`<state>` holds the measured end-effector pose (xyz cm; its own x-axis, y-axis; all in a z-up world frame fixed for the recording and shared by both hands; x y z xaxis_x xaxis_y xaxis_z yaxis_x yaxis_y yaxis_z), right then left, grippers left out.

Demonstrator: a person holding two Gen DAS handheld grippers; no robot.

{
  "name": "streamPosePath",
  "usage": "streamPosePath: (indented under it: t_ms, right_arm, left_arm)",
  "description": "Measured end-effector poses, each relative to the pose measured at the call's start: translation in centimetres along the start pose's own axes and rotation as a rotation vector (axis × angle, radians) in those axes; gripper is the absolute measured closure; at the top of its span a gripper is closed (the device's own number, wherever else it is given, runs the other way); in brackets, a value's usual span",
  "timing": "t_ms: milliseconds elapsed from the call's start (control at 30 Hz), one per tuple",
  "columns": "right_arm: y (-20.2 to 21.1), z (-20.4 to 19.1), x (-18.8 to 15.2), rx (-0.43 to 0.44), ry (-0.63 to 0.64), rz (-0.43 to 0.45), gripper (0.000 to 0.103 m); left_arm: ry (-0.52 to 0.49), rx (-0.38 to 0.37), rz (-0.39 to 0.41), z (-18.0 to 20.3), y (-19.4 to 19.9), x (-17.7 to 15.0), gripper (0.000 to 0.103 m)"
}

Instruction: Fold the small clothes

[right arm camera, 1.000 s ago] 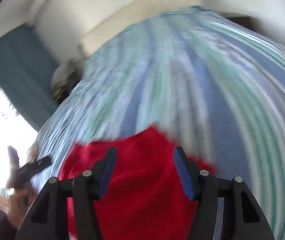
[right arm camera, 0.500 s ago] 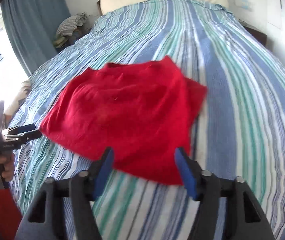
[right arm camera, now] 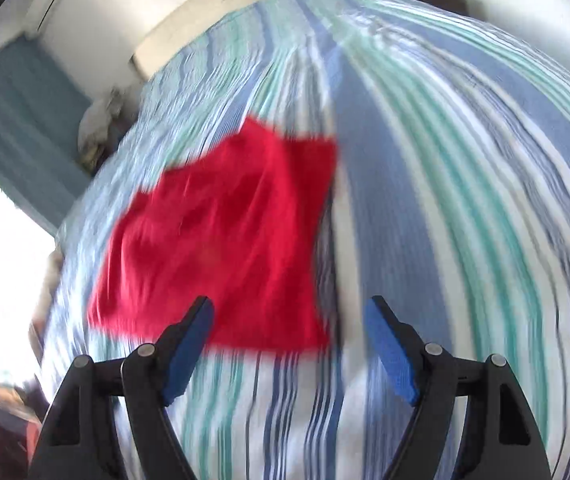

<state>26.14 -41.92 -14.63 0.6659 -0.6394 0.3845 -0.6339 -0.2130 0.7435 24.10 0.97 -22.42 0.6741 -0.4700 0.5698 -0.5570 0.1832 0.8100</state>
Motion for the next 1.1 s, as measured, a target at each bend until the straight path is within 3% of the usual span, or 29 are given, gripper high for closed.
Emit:
streamPosePath:
  t_ms: [100,167,233,267,300,333,367,433,533,667,833,933,967,1000,1033,1100]
  right_arm:
    - [-3.8,0.5,4.5,0.023,-0.094,-0.061,0.025]
    - [-6.5,1.2,5.8,0.068,-0.169,-0.13,0.025]
    - [-9.0,1.2,6.2,0.066,-0.203,-0.145,0.024]
    - [-9.7,0.9,6.2,0.068,-0.189,-0.145,0.029]
    - [-10.3,0.5,6.2,0.055,-0.17,-0.152,0.067]
    - [-11.2,0.2,5.9,0.037,-0.166,-0.18,0.091]
    - [-11.8,-0.1,6.0,0.032,-0.192,-0.204,0.093]
    - [-11.1,-1.1,6.3,-0.017,-0.164,-0.179,0.093]
    - [-8.5,-6.2,6.7,-0.083,-0.018,-0.126,0.093]
    - [-7.0,-16.8,5.4,0.001,0.096,-0.134,0.093]
    - [-11.6,-26.6,1.0,0.068,0.149,-0.22,0.093]
    - [-15.6,-29.4,-2.3,0.123,0.128,-0.303,0.077]
    - [-16.9,-29.6,-3.1,0.187,0.075,-0.378,0.058]
    - [-17.6,-29.3,-3.6,0.259,0.003,-0.437,0.046]
    - [-17.7,-29.1,-3.7,0.318,-0.055,-0.459,0.044]
    - [-16.5,-28.9,-3.2,0.382,-0.064,-0.418,0.042]
  left_arm:
    - [0.002,-0.002,0.015,0.1,0.2,-0.4,0.0]
    - [0.0,0.001,0.017,0.4,0.5,-0.5,0.0]
    - [-0.001,0.003,0.022,0.5,0.5,-0.6,0.0]
    - [-0.001,0.004,0.024,0.5,0.4,-0.5,0.0]
    - [-0.002,0.005,0.024,0.4,0.4,-0.5,0.0]
    - [-0.002,0.005,0.024,0.5,0.5,-0.7,0.0]
    - [-0.003,0.006,0.025,0.5,0.5,-0.7,0.0]
    - [-0.003,0.006,0.025,0.5,0.5,-0.7,0.0]
    - [-0.005,0.01,0.024,0.7,0.7,-0.8,0.0]
    - [-0.012,0.021,0.016,1.0,0.6,-0.5,0.0]
    - [-0.011,0.021,0.019,1.1,0.7,-0.5,0.0]
    - [-0.012,0.022,0.021,1.1,0.7,-0.5,0.0]
    - [-0.011,0.021,0.021,1.1,0.7,-0.5,0.0]
    - [-0.011,0.021,0.021,1.1,0.7,-0.5,0.0]
    - [-0.011,0.021,0.022,1.1,0.8,-0.5,0.0]
    - [-0.011,0.021,0.021,1.1,0.7,-0.5,0.0]
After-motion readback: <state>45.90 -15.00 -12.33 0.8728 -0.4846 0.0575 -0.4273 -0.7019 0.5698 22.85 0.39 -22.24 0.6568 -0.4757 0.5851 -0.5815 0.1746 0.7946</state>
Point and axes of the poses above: each gripper's, at about its wrist camera, not at the fingertips, and y roughly against the way its jaws point, z to its right, x to its top, the point moved 3 cm from there along -y, roughly the way its jaws point, and after that the axes turned 15 degrees about -y, right-handed, at the moved point
